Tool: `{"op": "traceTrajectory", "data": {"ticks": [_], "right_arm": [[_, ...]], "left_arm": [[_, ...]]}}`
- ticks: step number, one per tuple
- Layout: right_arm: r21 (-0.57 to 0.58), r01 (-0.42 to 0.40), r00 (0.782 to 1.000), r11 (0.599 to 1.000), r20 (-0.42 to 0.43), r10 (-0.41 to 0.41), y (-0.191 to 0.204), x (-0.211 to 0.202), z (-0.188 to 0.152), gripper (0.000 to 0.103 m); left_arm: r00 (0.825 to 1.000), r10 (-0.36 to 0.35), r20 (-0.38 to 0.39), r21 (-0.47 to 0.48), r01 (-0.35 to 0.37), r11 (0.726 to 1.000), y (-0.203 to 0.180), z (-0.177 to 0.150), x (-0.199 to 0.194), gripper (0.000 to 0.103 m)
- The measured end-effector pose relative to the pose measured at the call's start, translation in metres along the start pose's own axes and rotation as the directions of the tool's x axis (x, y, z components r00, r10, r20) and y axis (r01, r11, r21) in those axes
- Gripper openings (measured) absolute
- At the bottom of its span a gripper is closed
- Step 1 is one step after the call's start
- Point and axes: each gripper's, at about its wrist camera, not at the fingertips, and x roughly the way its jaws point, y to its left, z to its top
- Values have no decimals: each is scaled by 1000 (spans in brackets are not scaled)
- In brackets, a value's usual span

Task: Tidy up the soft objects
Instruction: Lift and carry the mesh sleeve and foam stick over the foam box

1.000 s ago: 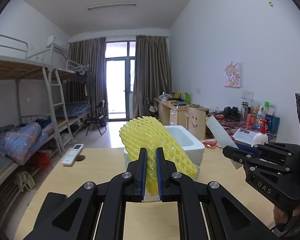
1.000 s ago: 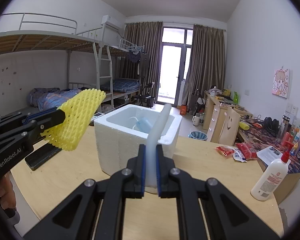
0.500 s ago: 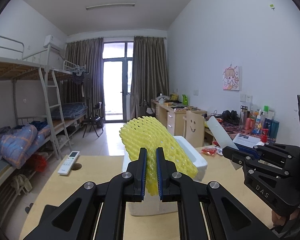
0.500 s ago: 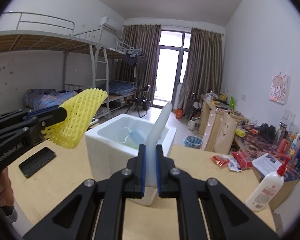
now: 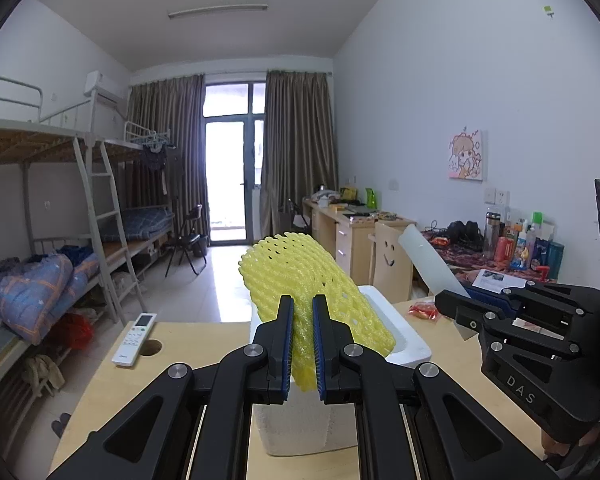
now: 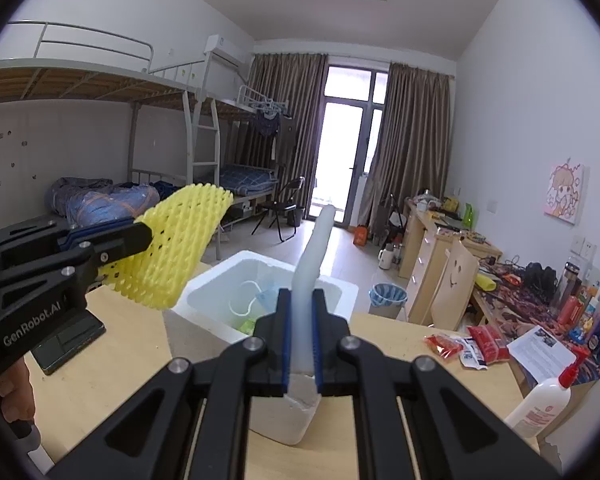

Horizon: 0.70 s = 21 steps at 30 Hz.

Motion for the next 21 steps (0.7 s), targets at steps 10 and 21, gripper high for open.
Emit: {"op": "traceTrajectory", "data": {"ticks": [10,21], "right_arm": [[-2,20,999,1000,-25,-20,0,16,4,11],[-7,-28,999,1000,-38,28,2,44,10,11]], "left_arm": [[1000,0,-24,3,0,1000,3,3,25,10],[999,4,-45,9,-4,1000,9,3,54,10]]}}
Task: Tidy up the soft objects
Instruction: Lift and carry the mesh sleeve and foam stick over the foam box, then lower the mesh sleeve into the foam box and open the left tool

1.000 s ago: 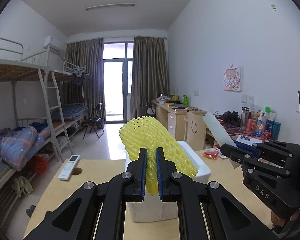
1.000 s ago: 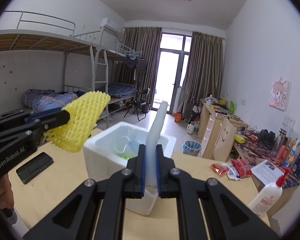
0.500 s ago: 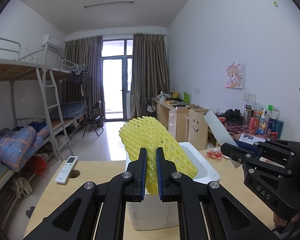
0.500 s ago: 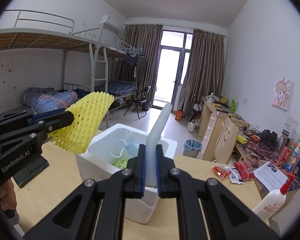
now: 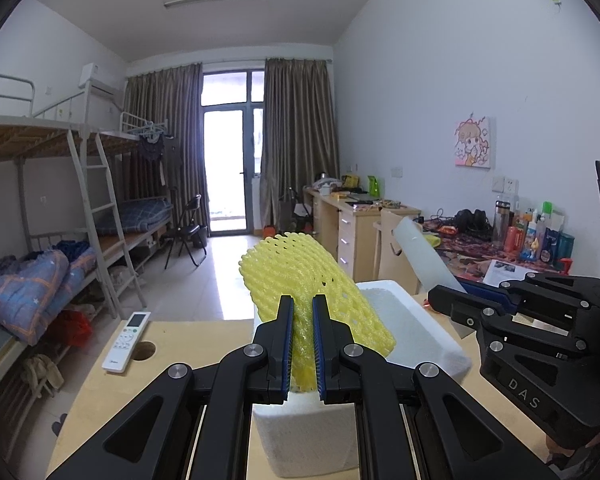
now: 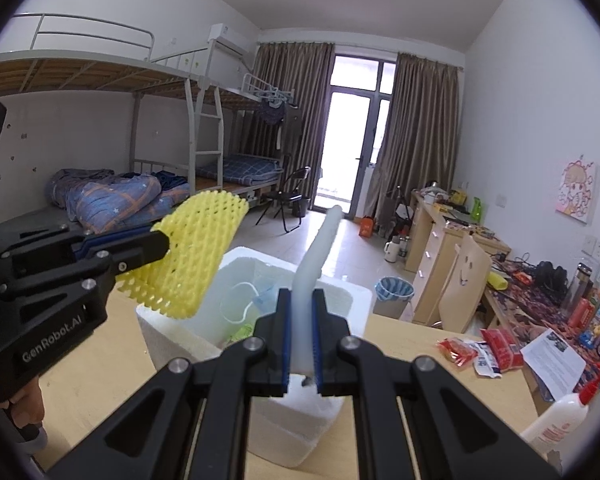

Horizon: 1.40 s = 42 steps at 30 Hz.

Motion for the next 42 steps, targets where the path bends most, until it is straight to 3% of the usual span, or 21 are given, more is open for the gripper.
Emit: {"op": "traceTrajectory", "data": {"ticks": [14,27,42], "right_arm": [[15,-25,998,1000,-55,25,-4,35,0,11],[64,55,997,996,-60,-51,-22,28,-3,11],[83,65,996,994,-59,-60,-27,29,-4,11]], "left_arm": [[999,8,-40,8,-8,1000,2,-1,42,10],[997,-43,-65,23,45,999,-22,-2,65,10],[994,-68,-88,21,71,997,-28,-4,74,10]]}}
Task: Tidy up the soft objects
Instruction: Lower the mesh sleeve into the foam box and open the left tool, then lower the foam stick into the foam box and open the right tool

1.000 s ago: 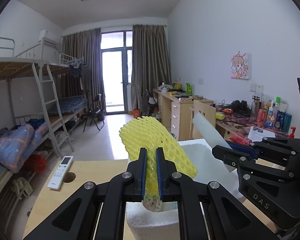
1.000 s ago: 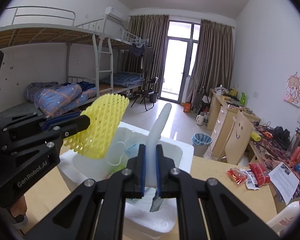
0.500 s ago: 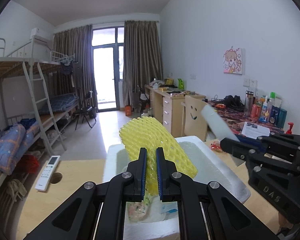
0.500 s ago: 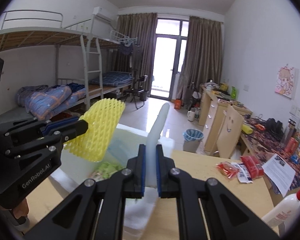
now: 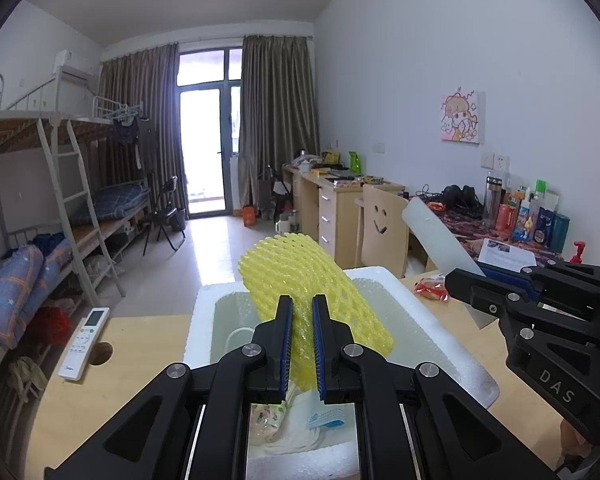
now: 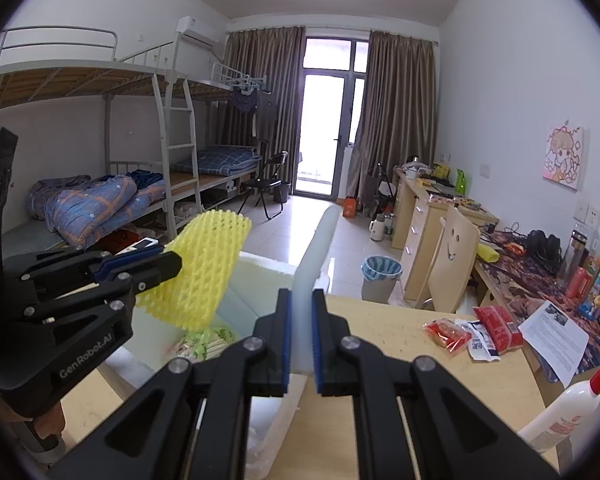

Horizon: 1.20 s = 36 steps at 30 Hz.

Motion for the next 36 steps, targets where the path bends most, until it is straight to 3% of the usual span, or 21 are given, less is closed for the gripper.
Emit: {"op": "traceTrajectory", "data": {"ticks": [4,6,7,8,10,12,13,36], "right_arm": [[-1,-1,1000,1000,1,1,0,0,0,11],[-1,0,1000,1000,3,0,0,0,0,11],[-1,1,1000,1000,5,-1,-1,-1,0,11],[-1,1,1000,1000,7,-1,-1,-1,0,11],[2,4,1000,1000,11,-4,-3,-2,0,11],[3,8,1000,1000,12,-8,-5,-2,0,11],[6,11,1000,1000,12,-11,-5,-2,0,11],[-4,-8,1000,1000,0,8,10,5,0,11]], "left_arm": [[1000,2,3,-5,-2,1000,1,1,0,14],[1000,0,0,-11,0,1000,3,1,2,24],[1000,-2,-2,-13,2,1000,2,0,2,37],[1000,5,-2,-16,-5,1000,2,0,2,58],[1000,26,10,-24,-25,999,3,-1,0,76],[999,29,39,-26,-28,999,4,-1,-5,88],[999,32,42,-23,-31,999,4,-1,-5,100],[990,116,85,-37,-113,993,34,-13,-31,102]]}}
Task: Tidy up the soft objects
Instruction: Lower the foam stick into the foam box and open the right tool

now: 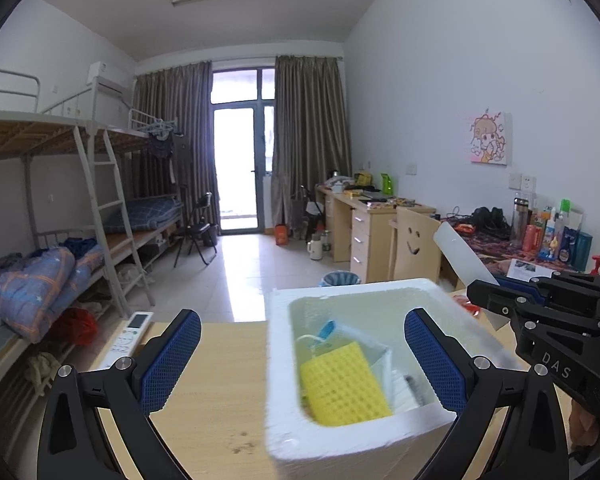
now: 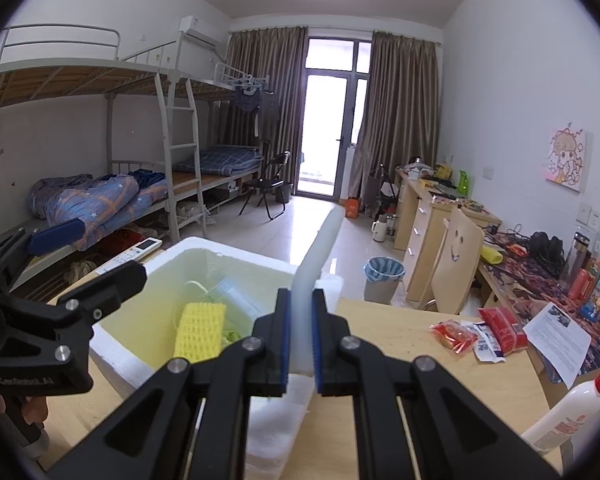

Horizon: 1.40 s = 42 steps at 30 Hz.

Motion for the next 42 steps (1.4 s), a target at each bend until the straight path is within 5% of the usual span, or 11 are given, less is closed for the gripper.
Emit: {"op": "traceTrajectory", "data": {"ticks": [8,33,34,38,42], "right_arm": [[-18,-54,998,998,-18,54,34,11,4,11],[-5,-55,997,998,-46,55,36,24,3,17],[-4,-55,997,998,-46,54,35,24,3,20],[2,-40,998,999,-38,41,33,23,2,68],[9,-33,999,999,-40,33,30,23,2,88]], "left_arm": [[998,62,-5,-9,-62,998,31,-8,-7,102],[999,43,-3,-39,-43,998,40,-9,-12,102],[999,43,-3,-39,-43,998,40,-9,-12,102],[999,37,4,-50,-37,998,39,-8,-14,102],[999,40,11,-43,-40,998,39,-8,-16,102]]}}
